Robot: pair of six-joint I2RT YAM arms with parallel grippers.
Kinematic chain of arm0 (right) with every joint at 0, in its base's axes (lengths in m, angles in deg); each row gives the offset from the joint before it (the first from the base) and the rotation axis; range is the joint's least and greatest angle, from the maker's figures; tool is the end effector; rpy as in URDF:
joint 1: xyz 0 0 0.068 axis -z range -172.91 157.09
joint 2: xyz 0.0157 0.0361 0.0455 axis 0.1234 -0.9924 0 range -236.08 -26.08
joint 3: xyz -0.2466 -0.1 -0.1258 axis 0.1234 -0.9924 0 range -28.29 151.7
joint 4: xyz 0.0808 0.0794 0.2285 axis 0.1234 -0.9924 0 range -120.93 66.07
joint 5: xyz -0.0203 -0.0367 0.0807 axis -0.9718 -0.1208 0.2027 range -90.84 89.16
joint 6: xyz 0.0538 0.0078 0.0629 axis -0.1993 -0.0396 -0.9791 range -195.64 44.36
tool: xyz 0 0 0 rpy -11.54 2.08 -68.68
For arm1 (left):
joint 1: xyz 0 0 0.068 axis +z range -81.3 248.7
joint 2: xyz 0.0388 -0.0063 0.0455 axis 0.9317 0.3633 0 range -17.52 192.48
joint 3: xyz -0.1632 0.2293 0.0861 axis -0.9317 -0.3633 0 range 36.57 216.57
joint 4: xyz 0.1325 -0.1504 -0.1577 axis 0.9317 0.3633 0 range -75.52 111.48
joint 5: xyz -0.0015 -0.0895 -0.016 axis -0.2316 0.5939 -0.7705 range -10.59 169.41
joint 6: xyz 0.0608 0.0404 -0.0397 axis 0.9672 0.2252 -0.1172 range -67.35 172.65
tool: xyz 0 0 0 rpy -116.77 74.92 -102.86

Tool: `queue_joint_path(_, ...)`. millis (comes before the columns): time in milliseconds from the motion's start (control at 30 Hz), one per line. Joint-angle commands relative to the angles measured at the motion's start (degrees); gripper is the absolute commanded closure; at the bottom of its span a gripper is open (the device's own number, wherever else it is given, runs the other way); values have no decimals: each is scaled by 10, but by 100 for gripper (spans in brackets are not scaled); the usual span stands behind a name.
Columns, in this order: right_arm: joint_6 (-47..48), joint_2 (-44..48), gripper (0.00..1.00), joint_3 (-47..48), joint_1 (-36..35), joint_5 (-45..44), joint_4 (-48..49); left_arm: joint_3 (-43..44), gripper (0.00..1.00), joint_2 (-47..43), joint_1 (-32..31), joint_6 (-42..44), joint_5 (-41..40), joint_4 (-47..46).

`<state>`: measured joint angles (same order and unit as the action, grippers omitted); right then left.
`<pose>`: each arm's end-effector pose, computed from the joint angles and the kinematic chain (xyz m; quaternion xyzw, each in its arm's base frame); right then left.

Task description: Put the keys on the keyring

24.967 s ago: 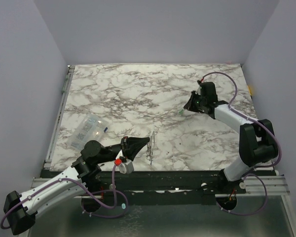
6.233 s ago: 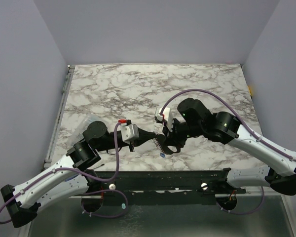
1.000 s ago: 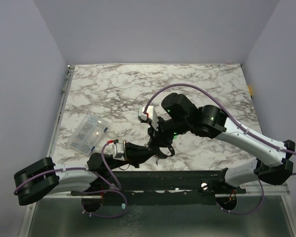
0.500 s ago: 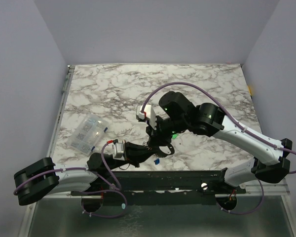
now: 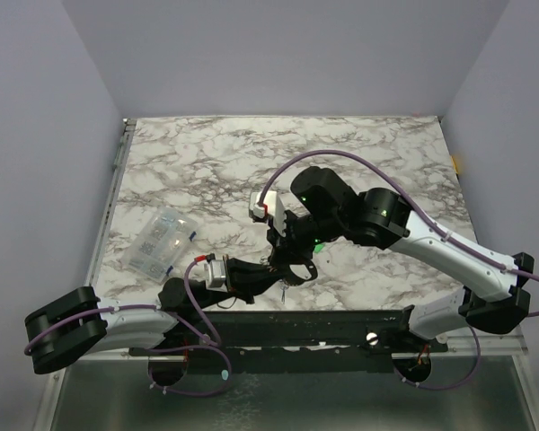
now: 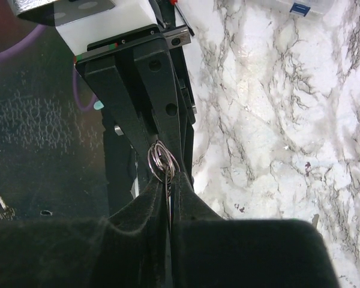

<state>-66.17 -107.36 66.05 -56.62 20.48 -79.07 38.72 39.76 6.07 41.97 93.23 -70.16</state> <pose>0.1093 0.2809 0.4137 -0.5956 0.6763 0.3324 0.2782 0.0657 -0.1646 0.2643 0.3124 0.4040 -0.5606 0.6519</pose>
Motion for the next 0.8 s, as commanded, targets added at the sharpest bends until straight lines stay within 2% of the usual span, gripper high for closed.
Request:
queue_joint_path(0,3,34,95,-15,1,-14,65,6,100,0,-3,18,25,4)
queue_joint_path(400,2,94,99,-80,2,15,144,14,100,15,-3,30,30,19)
queue_joint_path(533,3,122,99,-126,2,-21,161,19,65,18,-3,30,32,27)
queue_joint_path(667,-12,168,99,-181,2,-51,190,18,45,3,-3,31,28,42)
queue_joint_path(767,-21,195,99,-202,1,-67,186,13,37,-18,-3,28,21,58)
